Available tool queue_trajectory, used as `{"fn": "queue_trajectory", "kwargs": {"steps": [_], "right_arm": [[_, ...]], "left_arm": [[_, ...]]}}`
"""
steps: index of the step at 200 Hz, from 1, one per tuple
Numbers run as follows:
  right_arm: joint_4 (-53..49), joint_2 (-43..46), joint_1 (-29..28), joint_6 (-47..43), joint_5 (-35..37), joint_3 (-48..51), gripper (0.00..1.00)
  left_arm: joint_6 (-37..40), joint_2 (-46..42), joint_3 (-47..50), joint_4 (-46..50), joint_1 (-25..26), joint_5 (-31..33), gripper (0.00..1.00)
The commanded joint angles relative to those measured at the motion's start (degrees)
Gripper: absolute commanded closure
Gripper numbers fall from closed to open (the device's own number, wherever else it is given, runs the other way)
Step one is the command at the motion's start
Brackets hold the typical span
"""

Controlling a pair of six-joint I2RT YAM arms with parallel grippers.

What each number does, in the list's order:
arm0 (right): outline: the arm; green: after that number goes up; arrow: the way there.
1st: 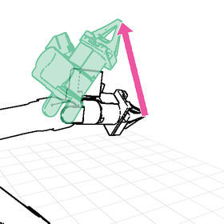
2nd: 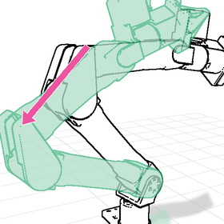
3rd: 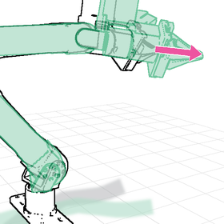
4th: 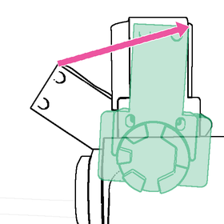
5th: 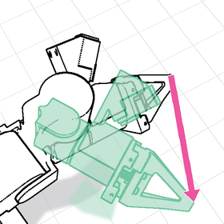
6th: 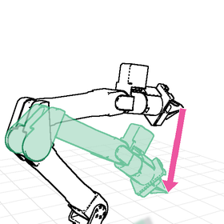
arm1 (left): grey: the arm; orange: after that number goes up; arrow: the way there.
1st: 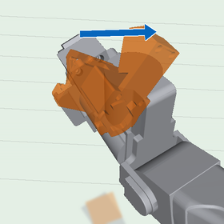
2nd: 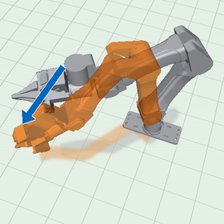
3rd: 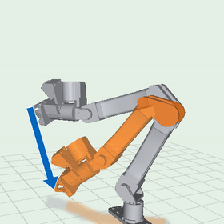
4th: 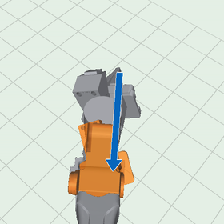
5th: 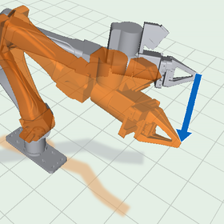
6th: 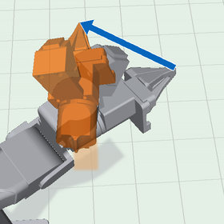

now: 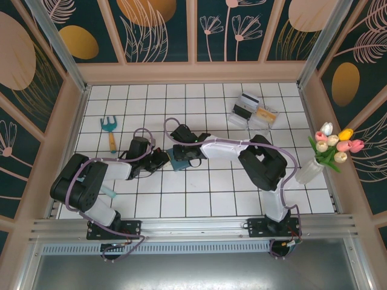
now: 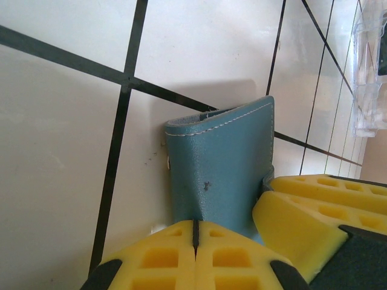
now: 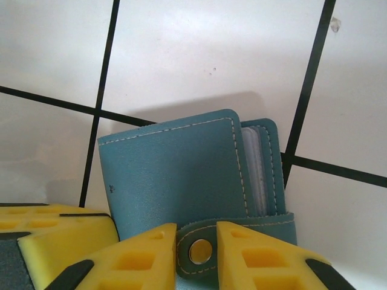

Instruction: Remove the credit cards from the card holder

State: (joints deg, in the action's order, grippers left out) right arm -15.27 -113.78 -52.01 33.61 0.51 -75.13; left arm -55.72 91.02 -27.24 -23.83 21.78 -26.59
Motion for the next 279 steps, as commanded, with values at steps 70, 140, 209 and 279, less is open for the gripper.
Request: {"fn": "queue_trajectory", "kwargs": {"steps": [70, 140, 209, 279], "right_arm": [[5.0, 7.0, 3.9, 4.4, -5.5, 7.3, 0.75], [-3.7, 7.7, 4.3, 4.4, 5.2, 6.2, 0.61], [-1.7, 8.4, 1.6, -2.0, 1.8, 5.3, 0.45], [-1.8, 4.2, 0.9, -2.0, -1.2, 4.0, 0.30]], "left_arm": [[1.7, -0.1, -0.3, 4.7, -0.1, 1.2, 1.00], [6.0, -9.0, -7.3, 14.3, 0.0, -1.4, 0.81], [4.1, -5.1, -6.9, 10.1, 0.0, -3.4, 0.83], [3.5, 0.8, -6.3, 8.0, 0.0, -2.6, 0.96]]}}
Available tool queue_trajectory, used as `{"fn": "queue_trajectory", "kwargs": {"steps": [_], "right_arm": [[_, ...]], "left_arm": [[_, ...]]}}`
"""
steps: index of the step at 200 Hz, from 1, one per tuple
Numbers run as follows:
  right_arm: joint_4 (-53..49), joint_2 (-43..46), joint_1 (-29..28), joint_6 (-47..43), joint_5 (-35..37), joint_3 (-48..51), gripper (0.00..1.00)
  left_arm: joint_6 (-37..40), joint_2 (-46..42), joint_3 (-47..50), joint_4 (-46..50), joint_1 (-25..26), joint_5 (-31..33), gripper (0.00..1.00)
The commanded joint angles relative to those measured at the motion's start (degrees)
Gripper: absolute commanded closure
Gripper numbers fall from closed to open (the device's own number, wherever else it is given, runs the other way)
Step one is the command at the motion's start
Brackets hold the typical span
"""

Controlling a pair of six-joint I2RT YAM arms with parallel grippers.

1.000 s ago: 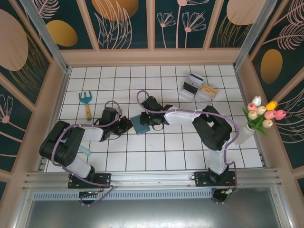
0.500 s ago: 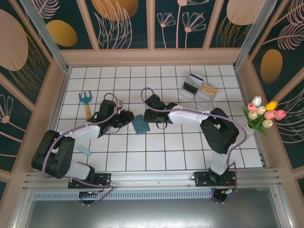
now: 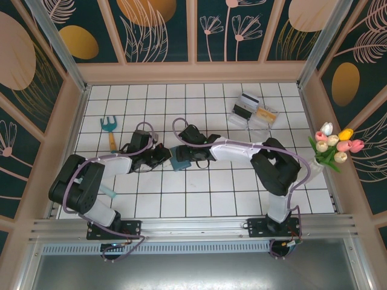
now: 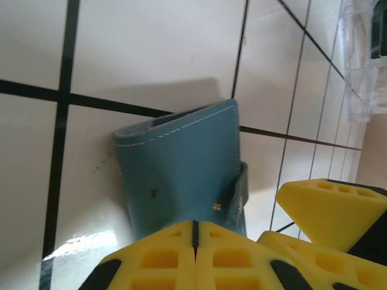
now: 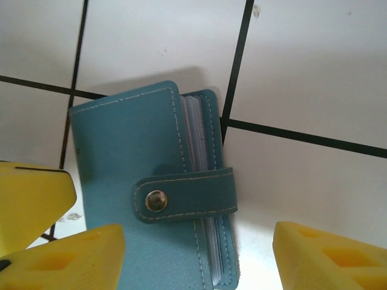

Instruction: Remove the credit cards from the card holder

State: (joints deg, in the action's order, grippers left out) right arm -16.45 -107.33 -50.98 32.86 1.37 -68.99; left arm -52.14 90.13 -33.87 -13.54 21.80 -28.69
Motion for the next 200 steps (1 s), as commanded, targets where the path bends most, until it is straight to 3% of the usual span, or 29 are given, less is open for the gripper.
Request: {"fn": "queue_trajectory", "kwargs": {"steps": [1, 47, 70, 147, 200], "right_arm": [[-0.7, -2.3, -0.2, -1.3, -2.0, -2.2, 0.30], [-2.6, -4.9, -0.2, -1.2, -0.8, -5.1, 0.28], [-5.0, -6.2, -0.1, -0.3, 4.1, -7.2, 0.28], [-5.7, -1.0, 1.8, 5.7, 9.6, -3.3, 0.44], [-4.1, -2.7, 2.7, 4.8, 5.9, -3.5, 0.60]], "left_arm": [[0.0, 1.8, 0.4, -2.3, 0.0, -0.5, 0.96], [0.5, 3.2, 1.4, -1.8, 0.0, 1.0, 1.00], [0.8, 3.8, 1.4, -0.2, 0.0, 2.0, 1.00], [1.6, 3.8, 1.4, 2.4, 0.0, 4.2, 1.00], [1.6, 3.4, 1.3, 2.3, 0.0, 4.1, 1.00]]}}
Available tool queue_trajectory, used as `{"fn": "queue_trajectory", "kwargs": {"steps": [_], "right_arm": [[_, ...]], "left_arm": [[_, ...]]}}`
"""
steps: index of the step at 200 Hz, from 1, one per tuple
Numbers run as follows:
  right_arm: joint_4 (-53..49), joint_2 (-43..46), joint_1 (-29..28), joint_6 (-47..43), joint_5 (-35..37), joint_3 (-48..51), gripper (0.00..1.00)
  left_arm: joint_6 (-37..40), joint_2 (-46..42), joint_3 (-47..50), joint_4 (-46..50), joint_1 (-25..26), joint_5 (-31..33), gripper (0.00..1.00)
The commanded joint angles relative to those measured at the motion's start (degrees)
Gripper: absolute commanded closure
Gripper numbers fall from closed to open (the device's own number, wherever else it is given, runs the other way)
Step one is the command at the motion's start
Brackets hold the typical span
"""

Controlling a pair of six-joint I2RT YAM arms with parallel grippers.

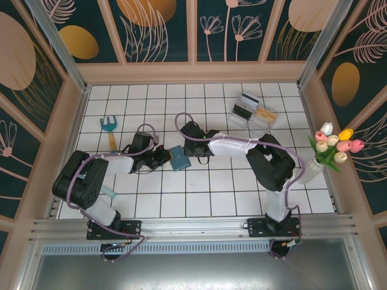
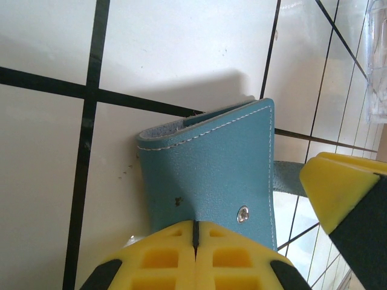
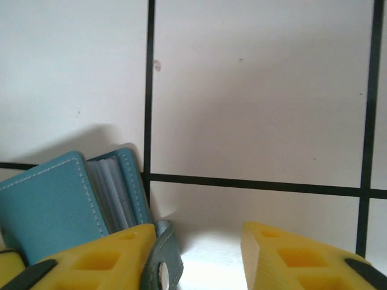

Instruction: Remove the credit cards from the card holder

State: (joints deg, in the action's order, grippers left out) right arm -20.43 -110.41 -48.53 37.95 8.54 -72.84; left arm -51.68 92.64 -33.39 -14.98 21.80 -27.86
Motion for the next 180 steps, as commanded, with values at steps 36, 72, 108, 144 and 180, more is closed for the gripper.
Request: {"fn": "queue_trajectory", "kwargs": {"steps": [36, 72, 108, 144, 180], "right_arm": [[0.7, -0.6, 0.5, -0.9, -2.2, 0.0, 0.71], [3.5, -0.6, 0.8, -2.1, -5.3, 0.6, 0.76], [4.6, 0.3, 0.8, -2.4, -7.4, 1.3, 0.86], [4.2, 6.3, 0.9, -3.1, -5.4, 3.3, 0.89], [3.9, 12.0, 0.8, -5.2, -7.4, 3.1, 0.89]], "left_arm": [[0.9, 0.0, 1.3, 3.6, 0.0, 3.5, 0.98], [0.5, -1.2, 1.9, 3.7, 0.0, 3.9, 0.91], [0.9, -4.7, 0.4, 6.7, 0.0, 2.8, 0.76], [2.6, -13.1, -2.0, 13.7, 0.0, 5.3, 0.53], [3.5, -17.4, -2.5, 17.0, 0.0, 6.7, 0.33]]}}
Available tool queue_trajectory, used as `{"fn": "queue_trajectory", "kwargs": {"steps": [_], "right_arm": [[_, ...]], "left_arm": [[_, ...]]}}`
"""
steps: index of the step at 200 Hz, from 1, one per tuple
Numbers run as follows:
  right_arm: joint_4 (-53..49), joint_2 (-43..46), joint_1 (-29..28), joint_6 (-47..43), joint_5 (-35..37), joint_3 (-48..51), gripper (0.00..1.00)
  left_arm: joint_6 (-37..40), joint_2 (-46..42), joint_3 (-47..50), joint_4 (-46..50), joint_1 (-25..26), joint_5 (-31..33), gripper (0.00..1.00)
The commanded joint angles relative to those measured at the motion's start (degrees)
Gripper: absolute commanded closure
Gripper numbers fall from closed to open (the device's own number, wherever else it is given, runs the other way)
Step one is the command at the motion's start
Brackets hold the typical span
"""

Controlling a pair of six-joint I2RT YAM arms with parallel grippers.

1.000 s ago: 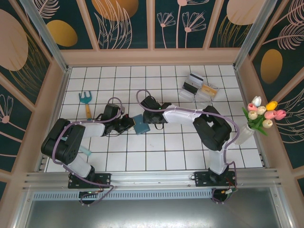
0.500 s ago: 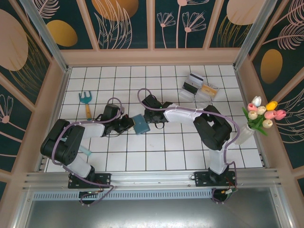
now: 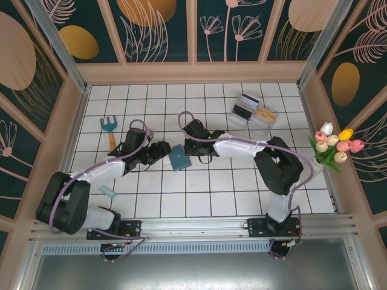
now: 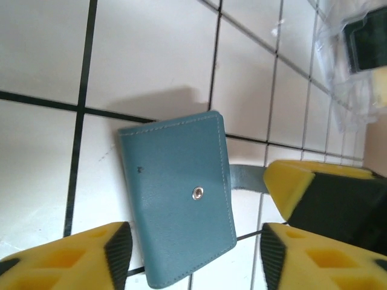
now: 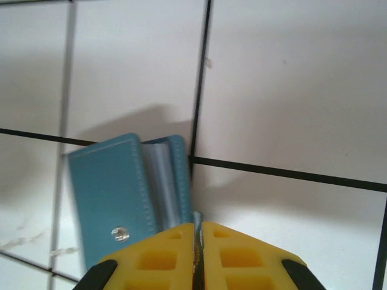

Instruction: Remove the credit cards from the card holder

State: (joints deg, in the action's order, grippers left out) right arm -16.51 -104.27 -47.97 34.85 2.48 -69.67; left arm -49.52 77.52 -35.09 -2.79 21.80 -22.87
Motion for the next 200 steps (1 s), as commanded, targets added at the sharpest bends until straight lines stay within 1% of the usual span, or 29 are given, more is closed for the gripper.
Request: {"fn": "queue_trajectory", "kwargs": {"steps": [1, 9, 18, 43, 79, 108, 145, 164, 200], "right_arm": [[-0.1, 5.9, 0.3, -2.1, -1.4, -0.1, 0.89], [-0.1, 6.8, 0.3, -2.4, -1.3, -0.1, 0.89], [0.0, 7.7, 0.2, -2.8, -3.7, 0.0, 0.89], [0.6, 9.0, 0.3, -3.0, -6.3, 0.2, 0.89], [1.0, 8.8, 0.2, -2.8, -7.3, 0.5, 0.89], [0.6, 8.2, 0.2, -2.3, -6.1, 0.8, 0.89], [-1.6, 8.3, 0.4, -2.2, -1.9, 1.5, 0.89], [-3.1, 8.2, 1.2, -1.7, 1.0, 2.5, 0.89], [-4.8, 9.1, 3.5, -0.5, 4.1, 6.4, 0.89]], "left_arm": [[1.3, -2.4, -0.8, 4.7, 0.0, 1.8, 0.33], [1.2, -2.9, -0.5, 4.7, 0.0, 1.9, 0.32], [1.2, -3.4, -0.1, 4.5, 0.0, 2.0, 0.31], [1.5, -4.3, 1.4, 2.8, 0.0, 1.9, 0.30], [1.0, -2.3, 3.6, -0.9, 0.0, 0.4, 0.31], [1.3, 0.0, 4.2, -2.1, 0.0, 0.2, 0.34], [2.1, 2.2, 3.5, -2.7, 0.0, 0.4, 0.39], [2.5, 3.7, 2.5, -2.8, 0.0, 0.2, 0.42], [2.7, 6.8, 1.2, -3.7, 0.0, -0.4, 0.45]]}}
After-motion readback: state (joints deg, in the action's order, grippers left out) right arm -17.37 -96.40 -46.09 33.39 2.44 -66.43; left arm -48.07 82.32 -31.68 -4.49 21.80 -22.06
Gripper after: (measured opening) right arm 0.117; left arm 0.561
